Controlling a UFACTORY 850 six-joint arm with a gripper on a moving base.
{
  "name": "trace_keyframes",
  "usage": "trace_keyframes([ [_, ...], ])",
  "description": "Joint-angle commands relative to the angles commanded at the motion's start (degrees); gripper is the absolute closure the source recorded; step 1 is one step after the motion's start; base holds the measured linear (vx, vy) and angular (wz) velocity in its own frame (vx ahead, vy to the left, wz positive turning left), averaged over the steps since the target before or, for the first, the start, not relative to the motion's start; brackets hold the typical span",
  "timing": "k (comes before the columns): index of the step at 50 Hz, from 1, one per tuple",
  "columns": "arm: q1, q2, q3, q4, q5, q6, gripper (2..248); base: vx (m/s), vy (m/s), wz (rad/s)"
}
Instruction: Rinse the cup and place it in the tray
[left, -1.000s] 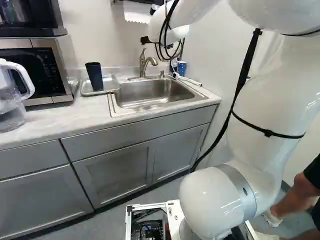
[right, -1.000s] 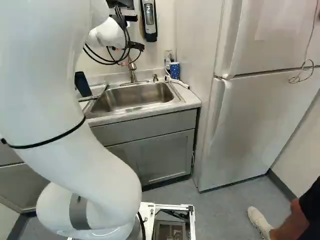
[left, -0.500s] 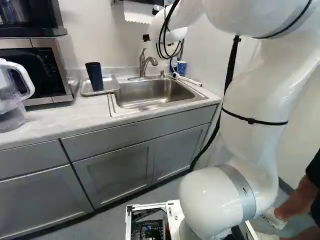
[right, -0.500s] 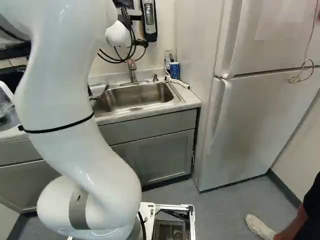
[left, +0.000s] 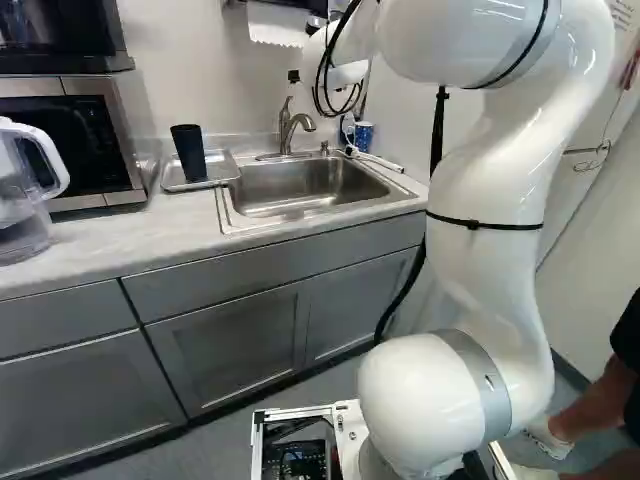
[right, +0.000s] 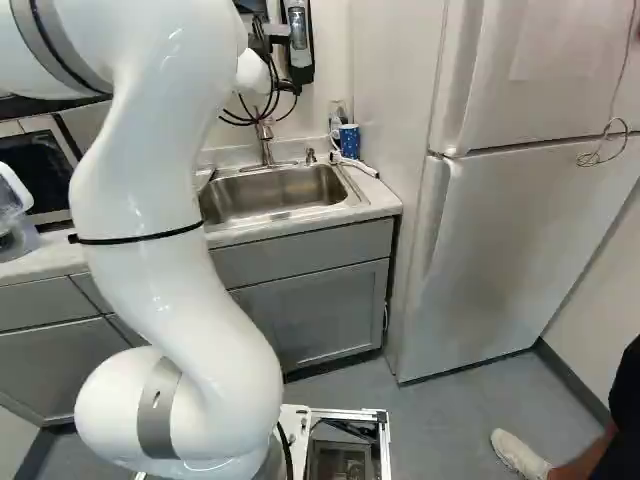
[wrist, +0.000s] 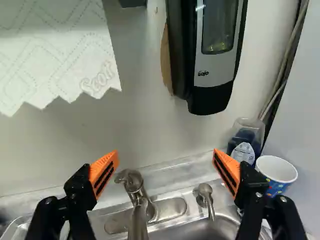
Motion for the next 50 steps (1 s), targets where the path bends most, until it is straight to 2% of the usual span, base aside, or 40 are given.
trace_keyframes([
  [21,0.31,-5.61,-6.69,0.00,-3.77,0.00,3,0.000,0.000,0.000],
  [50,0.69,-5.90,-7.04,0.00,-9.84,0.00,3,0.000,0.000,0.000],
])
